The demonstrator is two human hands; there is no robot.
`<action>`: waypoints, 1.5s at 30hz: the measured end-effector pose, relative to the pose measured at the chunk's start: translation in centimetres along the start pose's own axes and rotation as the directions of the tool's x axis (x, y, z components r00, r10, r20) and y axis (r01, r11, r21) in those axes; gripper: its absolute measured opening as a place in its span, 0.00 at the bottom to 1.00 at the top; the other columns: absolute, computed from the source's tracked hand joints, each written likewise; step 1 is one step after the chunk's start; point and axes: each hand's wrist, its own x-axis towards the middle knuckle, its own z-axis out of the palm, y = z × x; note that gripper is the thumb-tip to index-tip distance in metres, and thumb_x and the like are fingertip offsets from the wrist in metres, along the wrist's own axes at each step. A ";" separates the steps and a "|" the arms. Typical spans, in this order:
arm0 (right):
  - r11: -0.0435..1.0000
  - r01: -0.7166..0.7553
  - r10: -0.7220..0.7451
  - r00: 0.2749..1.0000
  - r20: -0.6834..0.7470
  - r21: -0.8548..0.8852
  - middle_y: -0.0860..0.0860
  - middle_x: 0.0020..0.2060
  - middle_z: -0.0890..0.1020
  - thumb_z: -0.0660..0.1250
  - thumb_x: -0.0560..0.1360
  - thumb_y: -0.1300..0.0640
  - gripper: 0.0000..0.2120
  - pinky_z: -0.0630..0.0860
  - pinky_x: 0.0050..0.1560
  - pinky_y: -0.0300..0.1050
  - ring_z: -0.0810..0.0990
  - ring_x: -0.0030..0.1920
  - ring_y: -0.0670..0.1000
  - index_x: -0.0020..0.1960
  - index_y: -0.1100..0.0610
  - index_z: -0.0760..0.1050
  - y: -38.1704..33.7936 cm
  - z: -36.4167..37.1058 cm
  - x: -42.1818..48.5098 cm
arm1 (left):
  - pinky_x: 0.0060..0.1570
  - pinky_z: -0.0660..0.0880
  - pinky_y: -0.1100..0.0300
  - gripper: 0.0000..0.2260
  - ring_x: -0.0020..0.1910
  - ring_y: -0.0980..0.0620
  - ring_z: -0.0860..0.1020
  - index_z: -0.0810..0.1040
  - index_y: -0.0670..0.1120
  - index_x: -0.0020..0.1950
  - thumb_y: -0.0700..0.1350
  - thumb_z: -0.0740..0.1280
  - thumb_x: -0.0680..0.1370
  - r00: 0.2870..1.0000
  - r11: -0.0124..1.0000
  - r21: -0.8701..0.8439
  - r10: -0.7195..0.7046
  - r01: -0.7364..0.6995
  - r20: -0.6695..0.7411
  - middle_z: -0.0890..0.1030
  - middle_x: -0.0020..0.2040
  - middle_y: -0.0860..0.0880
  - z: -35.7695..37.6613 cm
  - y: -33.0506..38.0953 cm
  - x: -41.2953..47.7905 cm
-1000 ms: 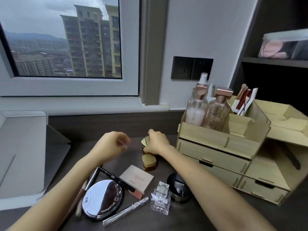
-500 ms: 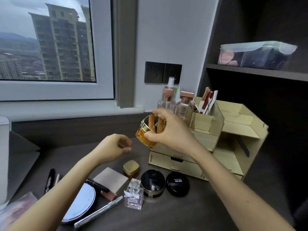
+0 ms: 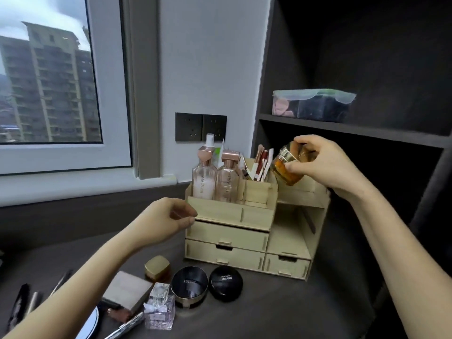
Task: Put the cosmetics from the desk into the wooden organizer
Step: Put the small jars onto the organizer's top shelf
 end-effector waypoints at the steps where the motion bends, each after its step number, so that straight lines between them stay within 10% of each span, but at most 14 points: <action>1: 0.999 -0.020 0.019 0.999 -0.039 -0.027 0.46 0.53 0.74 0.76 0.64 0.54 0.34 0.67 0.40 0.31 0.73 0.52 0.46 0.67 0.51 0.69 0.8 0.0 1.1 | 0.45 0.73 0.67 0.04 0.44 0.58 0.79 0.81 0.53 0.46 0.45 0.69 0.74 1.000 1.000 -0.007 0.009 -0.009 0.000 0.82 0.42 0.57 0.1 0.5 0.3; 12: 0.980 -0.153 0.169 0.977 0.127 -0.125 0.54 0.60 0.74 0.76 0.63 0.62 0.34 0.72 0.50 0.43 0.73 0.61 0.54 0.67 0.56 0.70 6.9 2.3 9.6 | 0.45 0.76 0.65 0.03 0.42 0.59 0.81 0.81 0.55 0.44 0.46 0.69 0.73 0.999 0.998 -0.046 0.041 -0.041 0.016 0.83 0.41 0.54 0.6 1.6 2.9; 20: 0.959 -0.262 0.283 0.890 0.358 -0.107 0.60 0.54 0.78 0.72 0.65 0.69 0.26 0.76 0.39 0.42 0.76 0.46 0.51 0.63 0.63 0.74 7.4 3.5 10.7 | 0.49 0.76 0.63 0.03 0.45 0.57 0.80 0.82 0.54 0.44 0.46 0.68 0.74 1.000 1.000 -0.026 0.001 -0.001 0.013 0.83 0.43 0.53 0.4 0.7 3.9; 26: 0.947 -0.277 0.320 0.850 0.418 -0.162 0.54 0.57 0.73 0.68 0.70 0.70 0.27 0.76 0.58 0.57 0.72 0.59 0.59 0.67 0.56 0.71 7.1 3.5 11.2 | 0.45 0.74 0.67 0.03 0.44 0.56 0.81 0.82 0.53 0.44 0.45 0.69 0.74 1.000 0.999 -0.030 -0.018 0.019 0.017 0.83 0.42 0.53 0.7 0.1 4.2; 45: 0.949 -0.095 0.169 0.958 0.230 -0.301 0.54 0.60 0.75 0.69 0.71 0.66 0.27 0.71 0.48 0.39 0.74 0.56 0.51 0.68 0.53 0.70 9.1 5.3 9.9 | 0.49 0.76 0.63 0.04 0.45 0.57 0.80 0.82 0.53 0.46 0.45 0.68 0.74 0.999 1.000 -0.019 -0.024 0.025 0.023 0.82 0.43 0.55 0.6 0.2 3.6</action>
